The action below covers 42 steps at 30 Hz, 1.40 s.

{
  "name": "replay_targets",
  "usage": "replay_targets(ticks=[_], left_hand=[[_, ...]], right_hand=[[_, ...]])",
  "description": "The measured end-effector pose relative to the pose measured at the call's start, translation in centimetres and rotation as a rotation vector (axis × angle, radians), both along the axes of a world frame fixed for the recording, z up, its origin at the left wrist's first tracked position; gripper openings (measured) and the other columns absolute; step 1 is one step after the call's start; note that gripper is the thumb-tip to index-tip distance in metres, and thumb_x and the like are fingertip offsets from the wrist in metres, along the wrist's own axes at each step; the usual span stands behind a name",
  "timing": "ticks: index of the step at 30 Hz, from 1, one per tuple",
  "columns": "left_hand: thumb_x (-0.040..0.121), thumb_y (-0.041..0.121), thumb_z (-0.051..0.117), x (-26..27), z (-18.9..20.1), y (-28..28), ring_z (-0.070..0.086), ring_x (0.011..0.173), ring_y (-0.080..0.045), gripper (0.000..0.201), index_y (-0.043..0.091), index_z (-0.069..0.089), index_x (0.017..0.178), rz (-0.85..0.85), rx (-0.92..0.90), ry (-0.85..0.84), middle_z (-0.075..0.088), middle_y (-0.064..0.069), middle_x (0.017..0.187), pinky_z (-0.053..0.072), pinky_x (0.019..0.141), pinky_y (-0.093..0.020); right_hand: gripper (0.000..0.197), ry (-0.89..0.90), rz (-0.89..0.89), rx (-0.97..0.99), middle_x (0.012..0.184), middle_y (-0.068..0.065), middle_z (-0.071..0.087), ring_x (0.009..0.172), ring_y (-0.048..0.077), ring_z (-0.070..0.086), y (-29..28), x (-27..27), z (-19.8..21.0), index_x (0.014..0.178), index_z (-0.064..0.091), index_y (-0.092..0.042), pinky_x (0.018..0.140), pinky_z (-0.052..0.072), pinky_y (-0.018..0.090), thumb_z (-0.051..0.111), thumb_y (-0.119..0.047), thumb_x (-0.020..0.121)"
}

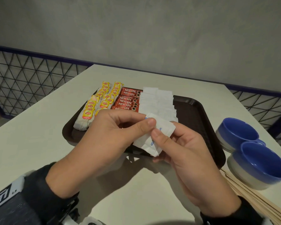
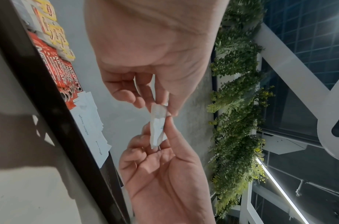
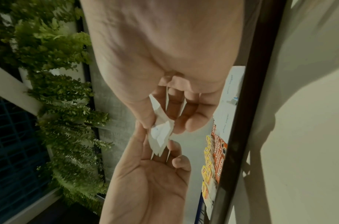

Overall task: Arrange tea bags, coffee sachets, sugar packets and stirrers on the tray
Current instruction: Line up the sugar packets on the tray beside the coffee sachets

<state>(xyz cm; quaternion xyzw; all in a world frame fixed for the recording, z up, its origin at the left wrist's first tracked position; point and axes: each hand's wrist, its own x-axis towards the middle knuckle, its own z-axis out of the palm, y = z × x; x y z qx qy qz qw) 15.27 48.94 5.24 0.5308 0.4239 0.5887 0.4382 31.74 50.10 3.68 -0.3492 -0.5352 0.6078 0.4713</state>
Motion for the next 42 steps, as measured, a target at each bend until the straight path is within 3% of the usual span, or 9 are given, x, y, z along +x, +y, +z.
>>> replay_targets(ticks=[6, 9, 13, 16, 21, 26, 30, 36, 42], left_hand=[[0.077, 0.023, 0.073, -0.4, 0.2, -0.1, 0.063, 0.058, -0.004, 0.019, 0.01, 0.083, 0.087, -0.046, -0.075, 0.067, 0.077, -0.003, 0.075, 0.049, 0.057, -0.018], [0.077, 0.034, 0.072, -0.3, 0.1, -0.1, 0.056, 0.058, -0.008, 0.023, 0.013, 0.08, 0.083, -0.054, -0.079, 0.167, 0.071, -0.008, 0.069, 0.048, 0.057, -0.023], [0.082, 0.029, 0.072, -0.2, -0.2, 0.0, 0.05, 0.054, -0.014, 0.025, 0.004, 0.074, 0.08, 0.013, -0.013, 0.133, 0.056, -0.008, 0.059, 0.046, 0.054, -0.022], [0.08, 0.028, 0.073, -0.4, 0.0, 0.3, 0.054, 0.057, -0.014, 0.029, -0.001, 0.073, 0.084, 0.005, -0.049, 0.08, 0.059, -0.011, 0.064, 0.05, 0.055, -0.025], [0.076, 0.033, 0.073, -0.2, 0.2, 0.0, 0.055, 0.054, -0.011, 0.022, 0.011, 0.076, 0.079, -0.029, -0.098, 0.101, 0.061, -0.003, 0.061, 0.051, 0.055, -0.027], [0.082, 0.021, 0.074, -0.3, 0.2, 0.1, 0.056, 0.052, -0.014, 0.013, 0.011, 0.079, 0.076, 0.054, -0.075, 0.042, 0.065, -0.011, 0.064, 0.051, 0.053, -0.027], [0.091, 0.008, 0.068, -0.6, 0.3, 0.3, 0.062, 0.058, -0.016, 0.026, 0.014, 0.075, 0.066, 0.032, -0.156, 0.074, 0.067, -0.003, 0.061, 0.052, 0.056, -0.026], [0.088, 0.011, 0.071, -0.4, 0.1, 0.1, 0.061, 0.059, -0.015, 0.012, 0.009, 0.08, 0.08, 0.05, -0.164, 0.111, 0.073, -0.01, 0.071, 0.053, 0.057, -0.026], [0.085, 0.013, 0.07, -0.8, 0.4, 0.2, 0.064, 0.062, -0.016, 0.013, 0.005, 0.078, 0.079, 0.036, -0.194, 0.066, 0.072, -0.007, 0.071, 0.053, 0.057, -0.023]], right_hand=[[0.033, 0.065, -0.062, 0.031, 0.099, 0.013, 0.078, 0.09, 0.027, 0.076, 0.1, 0.1, 0.1, 0.102, 0.075, -0.003, 0.073, 0.063, 0.035, 0.067, -0.029, 0.084], [0.034, 0.069, -0.103, 0.055, 0.085, 0.007, 0.078, 0.07, 0.014, 0.074, 0.1, 0.1, 0.4, 0.098, 0.072, 0.007, 0.06, 0.057, 0.022, 0.066, -0.024, 0.085], [0.035, -0.002, -0.062, 0.057, 0.087, 0.004, 0.078, 0.07, 0.015, 0.069, -0.3, 0.0, 0.7, 0.101, 0.077, -0.008, 0.059, 0.057, 0.028, 0.072, -0.033, 0.077], [0.025, -0.048, -0.052, 0.047, 0.088, 0.01, 0.076, 0.063, 0.017, 0.062, -0.3, 0.0, 0.7, 0.105, 0.077, -0.014, 0.056, 0.057, 0.028, 0.074, -0.021, 0.081], [0.02, -0.107, 0.01, 0.033, 0.082, 0.007, 0.072, 0.06, 0.014, 0.057, -0.1, 0.7, 0.9, 0.102, 0.078, -0.012, 0.055, 0.051, 0.027, 0.073, -0.022, 0.085], [0.028, -0.025, 0.014, -0.052, 0.082, 0.015, 0.068, 0.062, 0.015, 0.057, 0.3, 0.9, 0.9, 0.1, 0.079, -0.007, 0.058, 0.052, 0.028, 0.075, -0.023, 0.078], [0.015, -0.05, -0.078, -0.022, 0.086, 0.021, 0.073, 0.062, 0.015, 0.059, 0.6, 1.4, 1.1, 0.097, 0.08, -0.006, 0.063, 0.054, 0.027, 0.072, -0.012, 0.086], [0.015, -0.098, -0.154, 0.041, 0.078, 0.025, 0.07, 0.058, 0.019, 0.058, 0.5, 1.3, 1.3, 0.09, 0.082, -0.011, 0.062, 0.053, 0.033, 0.075, -0.022, 0.081], [0.013, -0.049, -0.189, 0.054, 0.075, 0.022, 0.071, 0.059, 0.017, 0.063, 0.6, 1.5, 1.3, 0.092, 0.079, -0.007, 0.058, 0.058, 0.026, 0.07, 0.0, 0.086]])
